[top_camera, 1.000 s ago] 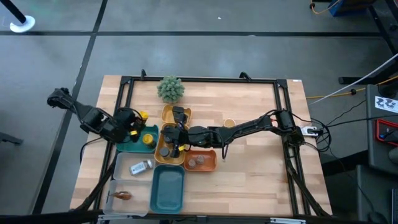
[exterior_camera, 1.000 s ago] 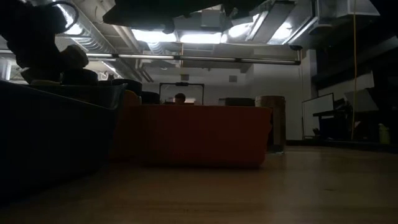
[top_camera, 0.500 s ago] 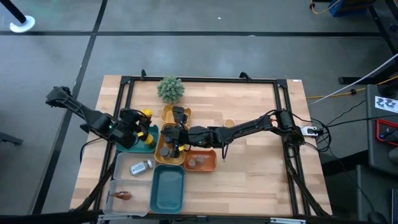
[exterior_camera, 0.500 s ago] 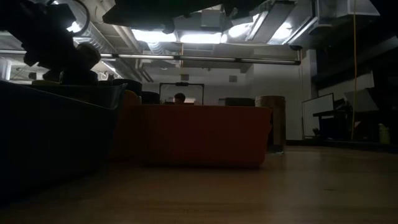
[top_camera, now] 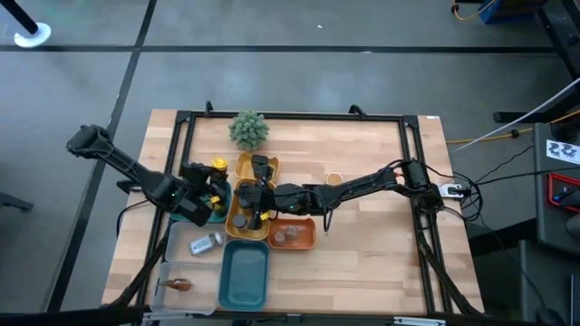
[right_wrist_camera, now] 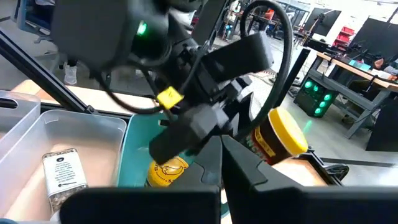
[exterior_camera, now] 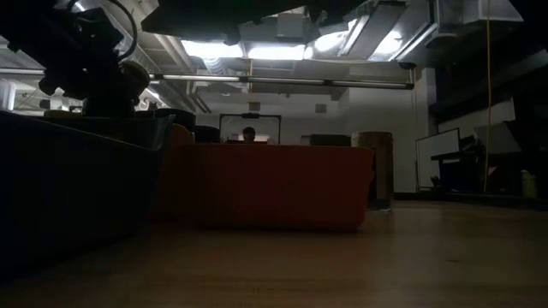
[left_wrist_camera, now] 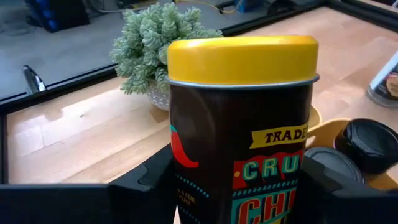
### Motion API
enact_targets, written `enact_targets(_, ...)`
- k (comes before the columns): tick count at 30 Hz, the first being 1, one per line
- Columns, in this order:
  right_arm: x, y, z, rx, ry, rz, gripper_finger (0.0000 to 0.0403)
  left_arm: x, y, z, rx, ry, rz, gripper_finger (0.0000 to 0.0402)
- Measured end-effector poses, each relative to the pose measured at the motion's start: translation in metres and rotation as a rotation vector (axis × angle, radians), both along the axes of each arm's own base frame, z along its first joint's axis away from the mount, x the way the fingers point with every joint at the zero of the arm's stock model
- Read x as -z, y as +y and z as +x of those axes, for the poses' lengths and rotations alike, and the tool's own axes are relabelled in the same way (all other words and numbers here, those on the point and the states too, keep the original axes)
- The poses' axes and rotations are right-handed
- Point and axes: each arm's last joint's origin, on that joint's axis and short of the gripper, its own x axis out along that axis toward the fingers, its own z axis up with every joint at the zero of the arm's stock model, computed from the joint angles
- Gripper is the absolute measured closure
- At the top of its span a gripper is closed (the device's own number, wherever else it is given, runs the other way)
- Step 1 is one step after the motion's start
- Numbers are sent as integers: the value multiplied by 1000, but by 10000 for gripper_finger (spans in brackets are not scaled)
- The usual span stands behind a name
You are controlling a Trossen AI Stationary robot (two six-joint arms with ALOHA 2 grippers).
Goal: Sort spices by type
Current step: Put the yellow seasoning bottle into the green bin
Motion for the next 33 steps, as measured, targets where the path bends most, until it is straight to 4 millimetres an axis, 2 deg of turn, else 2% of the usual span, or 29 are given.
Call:
enact_targets(16,0,0,0,0,0,0,395,29,-9,17,-99,20,4,204)
enact_targets(33,0,0,0,-1,0,0,395,35,-12,21,-126,-13,-40,203)
